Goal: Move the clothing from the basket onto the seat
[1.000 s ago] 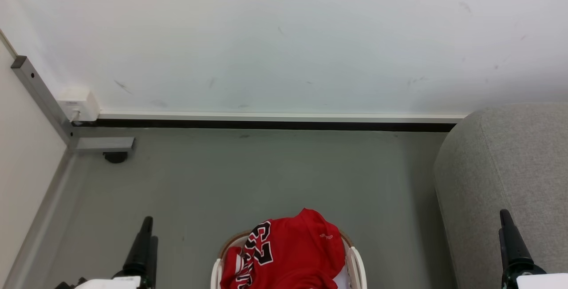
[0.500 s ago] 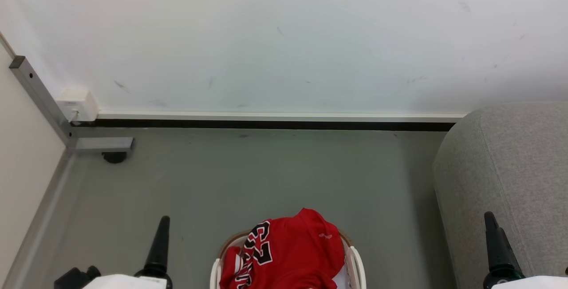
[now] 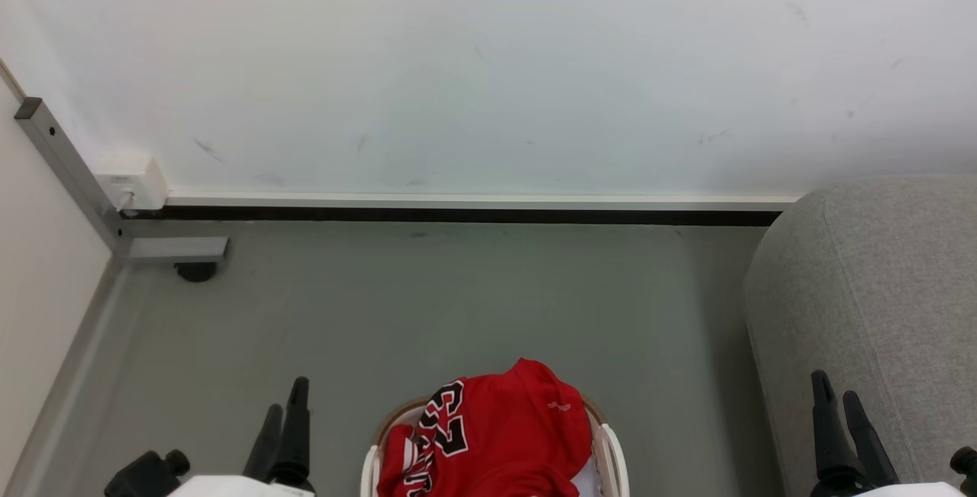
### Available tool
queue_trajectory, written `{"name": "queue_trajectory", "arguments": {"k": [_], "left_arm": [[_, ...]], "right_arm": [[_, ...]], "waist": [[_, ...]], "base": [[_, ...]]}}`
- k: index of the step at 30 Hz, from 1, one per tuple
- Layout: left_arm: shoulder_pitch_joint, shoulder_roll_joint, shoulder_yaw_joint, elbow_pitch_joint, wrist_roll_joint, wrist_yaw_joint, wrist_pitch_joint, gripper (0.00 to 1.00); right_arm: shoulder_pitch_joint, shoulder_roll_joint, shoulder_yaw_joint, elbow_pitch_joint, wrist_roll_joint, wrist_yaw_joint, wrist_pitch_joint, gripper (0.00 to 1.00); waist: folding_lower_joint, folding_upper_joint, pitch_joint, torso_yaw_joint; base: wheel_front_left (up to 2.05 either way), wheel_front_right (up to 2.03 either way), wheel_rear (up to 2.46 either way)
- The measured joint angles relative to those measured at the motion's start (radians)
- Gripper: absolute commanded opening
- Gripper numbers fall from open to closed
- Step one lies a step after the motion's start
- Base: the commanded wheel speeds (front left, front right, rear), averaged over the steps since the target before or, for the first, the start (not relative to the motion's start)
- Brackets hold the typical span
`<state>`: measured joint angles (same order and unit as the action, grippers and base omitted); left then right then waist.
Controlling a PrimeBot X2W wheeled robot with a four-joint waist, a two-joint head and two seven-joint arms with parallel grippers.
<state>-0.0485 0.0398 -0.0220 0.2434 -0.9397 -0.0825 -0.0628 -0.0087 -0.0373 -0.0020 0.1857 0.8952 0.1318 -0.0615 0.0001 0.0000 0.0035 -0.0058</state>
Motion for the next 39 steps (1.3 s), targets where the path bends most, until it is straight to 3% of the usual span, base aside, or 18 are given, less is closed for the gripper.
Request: {"name": "queue_trajectory", "arguments": {"k": [39], "left_arm": [[0.018,0.008,-0.063,-0.045,0.544,0.000,-0.109,1.00]], "right_arm": [[0.052,-0.005,0.032,-0.031,-0.435,0.000,-0.112,1.00]], "waist": [[0.0000,0.0000,0.009,-0.011]], "base": [[0.00,0.00,0.00]]}}
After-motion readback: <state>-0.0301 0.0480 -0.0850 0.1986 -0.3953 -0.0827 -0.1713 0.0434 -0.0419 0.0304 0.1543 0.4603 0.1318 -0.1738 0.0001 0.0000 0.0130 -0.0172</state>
